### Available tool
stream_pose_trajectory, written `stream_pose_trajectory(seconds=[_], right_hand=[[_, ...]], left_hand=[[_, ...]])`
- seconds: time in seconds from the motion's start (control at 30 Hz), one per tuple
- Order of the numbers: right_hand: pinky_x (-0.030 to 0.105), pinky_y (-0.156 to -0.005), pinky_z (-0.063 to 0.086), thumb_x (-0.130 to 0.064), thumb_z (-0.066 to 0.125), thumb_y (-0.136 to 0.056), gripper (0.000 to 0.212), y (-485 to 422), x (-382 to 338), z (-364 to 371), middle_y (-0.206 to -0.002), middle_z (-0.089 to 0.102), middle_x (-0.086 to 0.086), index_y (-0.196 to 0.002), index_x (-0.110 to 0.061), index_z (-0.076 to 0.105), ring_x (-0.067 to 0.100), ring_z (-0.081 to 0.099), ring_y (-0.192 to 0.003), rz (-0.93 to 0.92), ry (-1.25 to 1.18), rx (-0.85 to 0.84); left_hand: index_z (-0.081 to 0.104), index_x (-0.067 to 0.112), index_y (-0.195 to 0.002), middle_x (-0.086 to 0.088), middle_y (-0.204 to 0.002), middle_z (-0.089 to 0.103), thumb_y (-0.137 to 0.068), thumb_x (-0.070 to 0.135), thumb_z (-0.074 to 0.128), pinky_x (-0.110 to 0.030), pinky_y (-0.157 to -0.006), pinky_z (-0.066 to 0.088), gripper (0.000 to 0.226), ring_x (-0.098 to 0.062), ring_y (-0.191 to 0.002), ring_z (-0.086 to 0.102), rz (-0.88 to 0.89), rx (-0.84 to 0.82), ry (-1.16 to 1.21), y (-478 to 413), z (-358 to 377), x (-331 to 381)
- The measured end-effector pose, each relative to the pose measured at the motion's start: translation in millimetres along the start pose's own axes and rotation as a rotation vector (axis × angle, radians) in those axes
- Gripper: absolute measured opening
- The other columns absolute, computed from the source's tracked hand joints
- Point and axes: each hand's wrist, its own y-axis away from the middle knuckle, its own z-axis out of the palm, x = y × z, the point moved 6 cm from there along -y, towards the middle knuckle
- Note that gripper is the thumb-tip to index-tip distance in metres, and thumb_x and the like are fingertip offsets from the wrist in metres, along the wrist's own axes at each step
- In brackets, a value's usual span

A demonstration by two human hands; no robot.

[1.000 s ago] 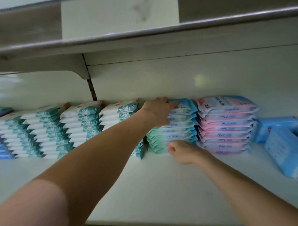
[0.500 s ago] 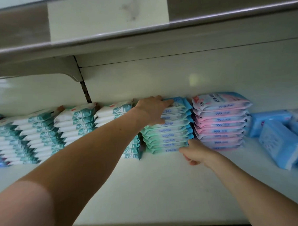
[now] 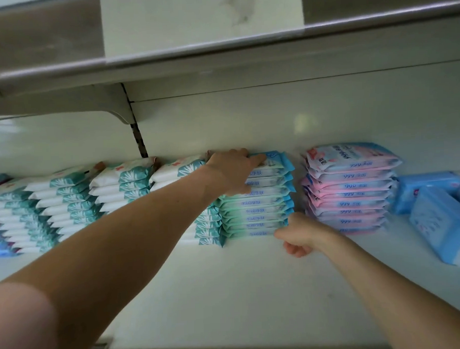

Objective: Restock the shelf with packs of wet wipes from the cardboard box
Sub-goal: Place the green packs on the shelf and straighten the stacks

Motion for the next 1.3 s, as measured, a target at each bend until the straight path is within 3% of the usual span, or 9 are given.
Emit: stream_pose_trajectory(seconds=[0.13, 0.23, 0.37, 0.5, 0.73, 0.9, 1.07, 1.2, 1.3], right_hand=[[0.03, -0.058, 0.051, -0.025, 0.052, -0.093, 0.016, 36.9, -28.4, -45.1, -0.074, 0.061, 0.007, -0.089, -0.009, 0.054, 0.023, 0.058, -0.065, -0.125, 0.249, 0.191], [0.032, -0.067, 0.039, -0.031, 0.05, -0.095, 0.027, 73.4, -61.4, -79.2, -0.1, 0.061, 0.013, -0.106, -0.006, 0.052, 0.031, 0.057, -0.091, -0.247, 0.531, 0.534], [0.037, -0.088, 0.042, -0.035, 0.052, -0.092, 0.051, 77.8, -108.6, -74.9, -0.128, 0.049, 0.01, -0.138, -0.018, 0.039, 0.031, 0.046, -0.118, -0.511, 0.805, 0.72], [0.037, -0.091, 0.036, -0.037, 0.051, -0.093, 0.046, 50.4, -136.8, -56.1, -0.13, 0.048, 0.006, -0.136, -0.022, 0.044, 0.028, 0.043, -0.122, -0.621, 0.943, 0.644], [0.036, -0.09, 0.04, -0.037, 0.049, -0.096, 0.044, 25.0, -135.3, -47.8, -0.128, 0.053, 0.007, -0.137, -0.02, 0.046, 0.029, 0.047, -0.12, -0.558, 1.014, 0.605], [0.038, -0.096, 0.039, -0.05, 0.051, -0.09, 0.053, 40.7, -125.9, -72.3, -0.136, 0.049, 0.006, -0.135, -0.023, 0.046, 0.028, 0.046, -0.123, -0.568, 0.771, 0.498], [0.033, -0.106, 0.037, -0.044, 0.05, -0.094, 0.051, 64.3, -76.4, -155.3, -0.144, 0.046, 0.008, -0.137, -0.018, 0.05, 0.027, 0.047, -0.128, -0.424, 0.401, 0.588], [0.03, -0.076, 0.037, -0.035, 0.047, -0.096, 0.035, 65.5, -21.8, -210.2, -0.114, 0.062, 0.021, -0.097, -0.004, 0.064, 0.027, 0.057, -0.099, -0.258, 0.19, 0.648], [0.028, -0.066, 0.032, -0.031, 0.049, -0.097, 0.037, 65.4, 15.1, -214.8, -0.091, 0.06, 0.016, -0.09, 0.001, 0.066, 0.024, 0.051, -0.077, -0.164, -0.05, 0.599]], left_hand=[[0.002, 0.029, -0.153, -0.006, -0.158, 0.018, -0.083, 0.053, 0.063, -0.056, -0.112, 0.02, 0.096, -0.027, -0.144, 0.02, -0.049, -0.017, 0.0, 11.2, -4.0, -9.9], [-0.007, 0.028, -0.153, -0.005, -0.162, -0.004, -0.078, 0.056, 0.068, -0.065, -0.113, 0.002, 0.11, -0.029, -0.148, -0.001, -0.154, -0.028, 0.032, 25.8, -10.2, -32.8], [-0.009, 0.027, -0.152, -0.004, -0.161, -0.004, -0.071, 0.047, 0.078, -0.064, -0.11, 0.017, 0.121, -0.035, -0.144, 0.016, -0.264, -0.09, 0.091, 35.4, -5.8, -50.9], [0.006, 0.013, -0.149, -0.016, -0.134, 0.042, -0.074, 0.028, 0.079, -0.048, -0.093, 0.043, 0.105, -0.037, -0.12, 0.048, -0.364, -0.091, 0.24, 34.9, -2.3, -49.5], [0.016, -0.002, -0.146, -0.022, -0.143, 0.035, -0.086, 0.013, 0.062, -0.052, -0.105, 0.038, 0.077, -0.038, -0.129, 0.039, -0.398, -0.169, 0.168, 32.0, 17.6, -51.7], [0.023, 0.003, -0.144, -0.015, -0.137, 0.042, -0.081, 0.034, 0.072, -0.047, -0.101, 0.041, 0.086, -0.033, -0.125, 0.043, -0.356, -0.192, 0.142, 36.6, 0.5, -46.4], [0.012, 0.012, -0.151, -0.012, -0.152, 0.027, -0.081, 0.048, 0.068, -0.052, -0.112, 0.021, 0.097, -0.031, -0.139, 0.028, -0.205, -0.07, 0.084, 21.0, -35.0, -1.9], [0.002, 0.024, -0.153, -0.01, -0.158, 0.014, -0.081, 0.054, 0.065, -0.053, -0.115, 0.012, 0.1, -0.028, -0.145, 0.016, 0.0, 0.064, 0.149, -13.0, -65.3, 68.8], [0.0, 0.027, -0.153, -0.009, -0.158, 0.013, -0.085, 0.05, 0.062, -0.053, -0.115, 0.009, 0.095, -0.026, -0.146, 0.014, 0.101, 0.059, 0.18, -37.9, -74.0, 116.2]])
